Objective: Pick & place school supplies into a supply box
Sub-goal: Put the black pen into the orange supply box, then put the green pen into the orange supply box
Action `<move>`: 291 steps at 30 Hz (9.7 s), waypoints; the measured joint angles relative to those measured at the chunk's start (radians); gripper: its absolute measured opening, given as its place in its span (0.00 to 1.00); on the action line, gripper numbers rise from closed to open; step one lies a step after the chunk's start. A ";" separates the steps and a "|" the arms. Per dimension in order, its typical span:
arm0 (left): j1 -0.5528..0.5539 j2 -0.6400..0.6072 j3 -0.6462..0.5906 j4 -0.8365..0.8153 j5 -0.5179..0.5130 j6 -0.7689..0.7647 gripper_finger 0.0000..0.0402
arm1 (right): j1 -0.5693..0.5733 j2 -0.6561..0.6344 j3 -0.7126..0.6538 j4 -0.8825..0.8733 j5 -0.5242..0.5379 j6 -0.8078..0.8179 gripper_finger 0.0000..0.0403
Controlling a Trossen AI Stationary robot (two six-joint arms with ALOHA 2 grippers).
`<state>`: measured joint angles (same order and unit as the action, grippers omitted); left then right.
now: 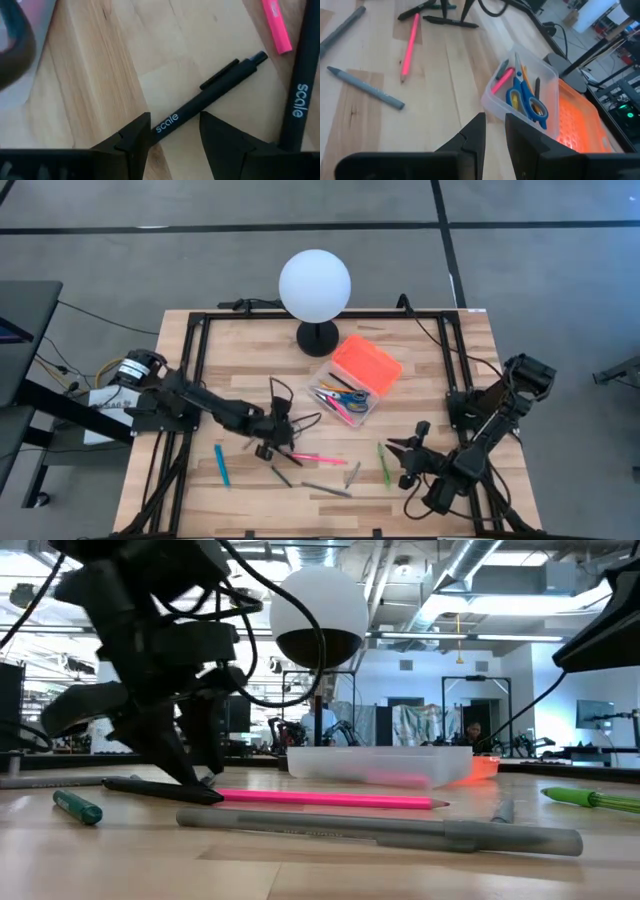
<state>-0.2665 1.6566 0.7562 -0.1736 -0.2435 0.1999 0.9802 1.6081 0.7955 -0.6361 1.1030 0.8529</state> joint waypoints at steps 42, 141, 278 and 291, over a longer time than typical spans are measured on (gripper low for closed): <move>0.099 0.009 0.129 -0.092 0.086 -0.106 0.08 | 0.001 0.000 -0.041 0.004 -0.004 0.039 0.17; -0.414 -0.123 -0.131 0.375 -0.879 -0.209 0.34 | -0.235 0.006 0.008 0.215 -0.630 0.459 0.17; -0.412 -0.121 -0.131 0.336 -0.816 -0.224 0.34 | -0.972 0.217 0.563 -0.194 -0.850 -0.408 0.05; -0.412 -0.121 -0.131 0.320 -0.815 -0.235 0.34 | -0.976 0.217 0.563 -0.139 -0.843 -0.471 0.15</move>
<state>-0.6788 1.5356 0.6250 0.1467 -1.0580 -0.0349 0.0044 1.8248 1.3582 -0.7753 0.2600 0.3824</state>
